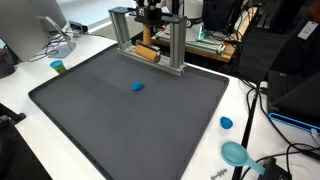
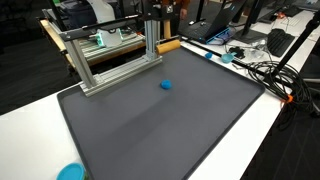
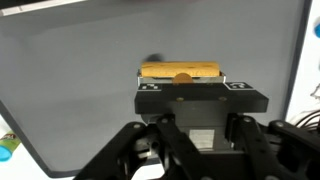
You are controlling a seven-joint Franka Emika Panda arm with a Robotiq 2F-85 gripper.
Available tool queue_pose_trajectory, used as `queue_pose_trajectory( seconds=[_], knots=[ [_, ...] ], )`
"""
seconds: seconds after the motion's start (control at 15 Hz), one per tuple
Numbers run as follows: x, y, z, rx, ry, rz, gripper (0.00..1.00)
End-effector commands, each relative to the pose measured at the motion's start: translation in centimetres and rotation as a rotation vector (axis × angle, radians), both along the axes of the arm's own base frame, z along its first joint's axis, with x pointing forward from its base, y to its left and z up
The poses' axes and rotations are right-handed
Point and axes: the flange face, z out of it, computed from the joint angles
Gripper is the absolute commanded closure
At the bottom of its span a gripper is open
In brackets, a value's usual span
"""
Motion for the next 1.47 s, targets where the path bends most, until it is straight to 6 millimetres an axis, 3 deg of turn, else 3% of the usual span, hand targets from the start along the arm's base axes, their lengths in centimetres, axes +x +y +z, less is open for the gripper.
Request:
queue_pose_trajectory(
  seconds=[0.0, 0.2, 0.4, 0.47, 0.53, 0.6, 0.93, 1.4],
  knots=[
    [3.4, -2.0, 0.3, -0.025, -0.046, -0.063, 0.78],
    [5.7, -4.5, -0.9, -0.045, -0.006, -0.089, 0.78],
    [6.4, -5.1, -1.8, 0.004, 0.044, -0.094, 0.78],
    [5.5, -5.1, -2.4, -0.02, 0.02, -0.094, 0.53],
    [5.8, -5.3, -2.8, -0.017, 0.033, -0.097, 0.53],
    [6.3, -5.2, -3.4, -0.047, 0.017, -0.1, 0.78],
    [6.7, -3.7, -5.8, -0.054, 0.031, -0.142, 0.78],
    [6.6, -1.5, -7.4, -0.044, 0.085, -0.136, 0.78]
  ],
)
